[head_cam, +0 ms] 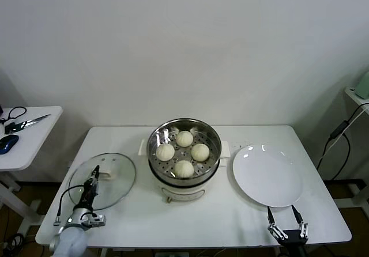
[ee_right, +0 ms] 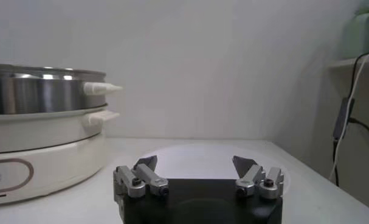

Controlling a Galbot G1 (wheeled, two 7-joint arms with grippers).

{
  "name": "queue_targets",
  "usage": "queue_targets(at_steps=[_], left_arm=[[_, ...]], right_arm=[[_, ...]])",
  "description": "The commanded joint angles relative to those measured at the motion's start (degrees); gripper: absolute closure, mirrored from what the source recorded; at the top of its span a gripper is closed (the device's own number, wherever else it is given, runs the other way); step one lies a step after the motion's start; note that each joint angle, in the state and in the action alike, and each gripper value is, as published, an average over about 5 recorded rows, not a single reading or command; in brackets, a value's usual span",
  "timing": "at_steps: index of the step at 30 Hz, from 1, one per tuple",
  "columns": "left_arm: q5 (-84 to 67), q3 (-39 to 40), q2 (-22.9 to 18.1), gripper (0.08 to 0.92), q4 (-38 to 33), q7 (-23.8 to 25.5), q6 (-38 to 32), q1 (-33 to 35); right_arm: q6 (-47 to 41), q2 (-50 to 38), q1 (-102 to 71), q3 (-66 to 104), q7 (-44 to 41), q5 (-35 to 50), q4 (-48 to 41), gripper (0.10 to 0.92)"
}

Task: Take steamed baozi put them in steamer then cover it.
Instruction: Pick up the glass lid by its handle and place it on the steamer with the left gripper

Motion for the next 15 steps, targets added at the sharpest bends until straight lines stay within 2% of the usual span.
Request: queue_targets(at_steps=[1,6,15], left_arm=[[-0.3,0.2,-0.23,0.863,-0.9,-0.18,-0.41,-0.44],[-9.27,-0.34,2.95,0.863,-13.74,6.44,4.44,2.47],[-17.93,-1.88,13.6,0.863,-34.6,18.53,17.92,6.73]], right_arm=[[-0.77,0.28,-0.01,0.29,1.25,-1.53,0.64,0.203],[-2.31,0.26,-0.14,0.82,3.01,-3.55,1.38,0.203],[-3.34,-0.1,-0.06,0.36,4.06,-4.91,1.59,0.203]])
